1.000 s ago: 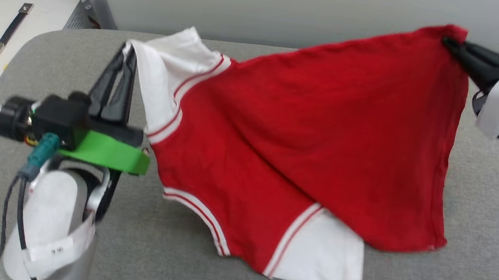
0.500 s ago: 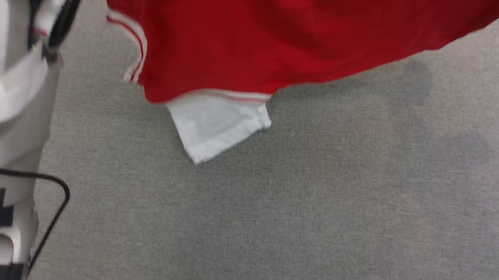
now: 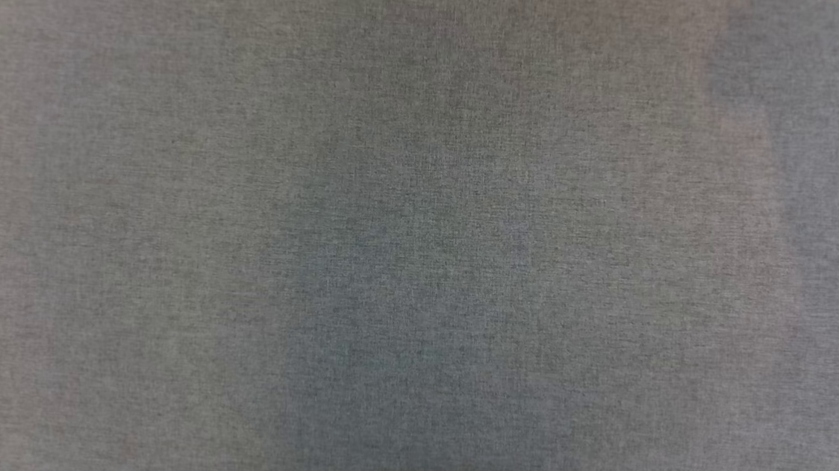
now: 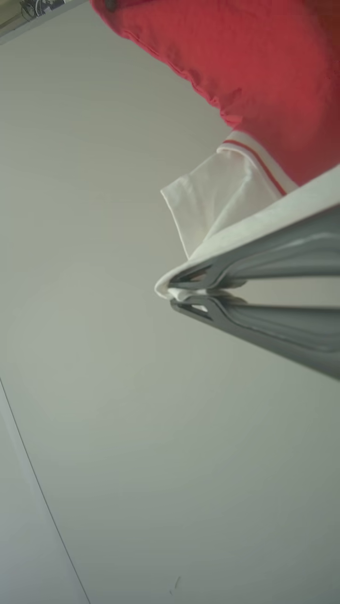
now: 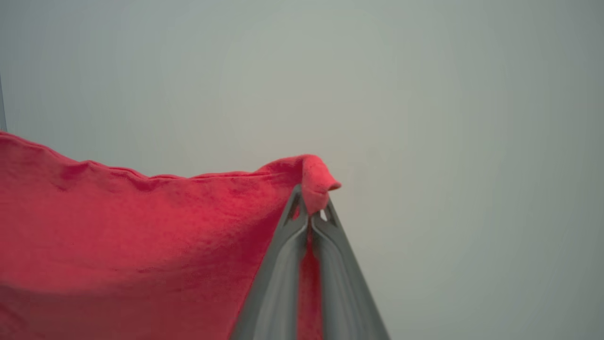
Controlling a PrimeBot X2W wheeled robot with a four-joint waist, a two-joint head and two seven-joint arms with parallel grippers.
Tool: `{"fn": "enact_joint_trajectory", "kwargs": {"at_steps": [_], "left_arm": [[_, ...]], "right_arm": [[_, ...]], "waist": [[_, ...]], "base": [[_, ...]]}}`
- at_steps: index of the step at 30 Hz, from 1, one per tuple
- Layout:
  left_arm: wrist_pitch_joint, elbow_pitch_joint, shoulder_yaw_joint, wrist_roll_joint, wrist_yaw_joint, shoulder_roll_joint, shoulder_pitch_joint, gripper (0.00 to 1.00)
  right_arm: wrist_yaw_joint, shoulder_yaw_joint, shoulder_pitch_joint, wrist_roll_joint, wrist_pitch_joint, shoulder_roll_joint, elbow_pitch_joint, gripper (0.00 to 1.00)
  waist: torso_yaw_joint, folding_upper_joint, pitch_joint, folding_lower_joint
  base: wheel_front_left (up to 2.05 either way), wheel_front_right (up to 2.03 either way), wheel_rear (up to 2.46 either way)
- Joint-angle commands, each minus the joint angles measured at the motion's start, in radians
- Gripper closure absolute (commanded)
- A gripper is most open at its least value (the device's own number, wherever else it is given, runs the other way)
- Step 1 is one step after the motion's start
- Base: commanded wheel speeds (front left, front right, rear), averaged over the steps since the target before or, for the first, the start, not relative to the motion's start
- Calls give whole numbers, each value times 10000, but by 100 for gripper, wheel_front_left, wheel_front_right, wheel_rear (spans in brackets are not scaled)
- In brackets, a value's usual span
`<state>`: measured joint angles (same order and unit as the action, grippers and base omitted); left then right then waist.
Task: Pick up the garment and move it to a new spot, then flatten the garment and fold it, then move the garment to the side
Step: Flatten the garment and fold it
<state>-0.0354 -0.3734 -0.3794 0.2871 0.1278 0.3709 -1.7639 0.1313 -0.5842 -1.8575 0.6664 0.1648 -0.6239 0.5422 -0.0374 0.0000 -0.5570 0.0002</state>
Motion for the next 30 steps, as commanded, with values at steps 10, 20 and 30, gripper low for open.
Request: {"fn": "enact_joint_trajectory", "kwargs": {"at_steps": [10, 20, 30], "left_arm": [[-1025, -2140, -641, 643, 28, 189, -1588, 100], [-1841, -3024, -1301, 1462, 28, 580, -46, 100], [-2142, -2367, -1964, 2322, 28, 1238, 3177, 100]], "right_arm": [[-6, -1078, -1398, 158, -829, 586, 1454, 100], [-6, -2602, -250, 1240, -1640, 504, 1674, 100], [-6, -4202, 2643, 2542, -2379, -111, 326, 100]], "waist": [[142, 0, -1311, -2], [94, 0, -1119, -2], [118, 0, 73, -2]], "base": [[0, 0, 0], [0, 0, 0], [0, 0, 0]]}}
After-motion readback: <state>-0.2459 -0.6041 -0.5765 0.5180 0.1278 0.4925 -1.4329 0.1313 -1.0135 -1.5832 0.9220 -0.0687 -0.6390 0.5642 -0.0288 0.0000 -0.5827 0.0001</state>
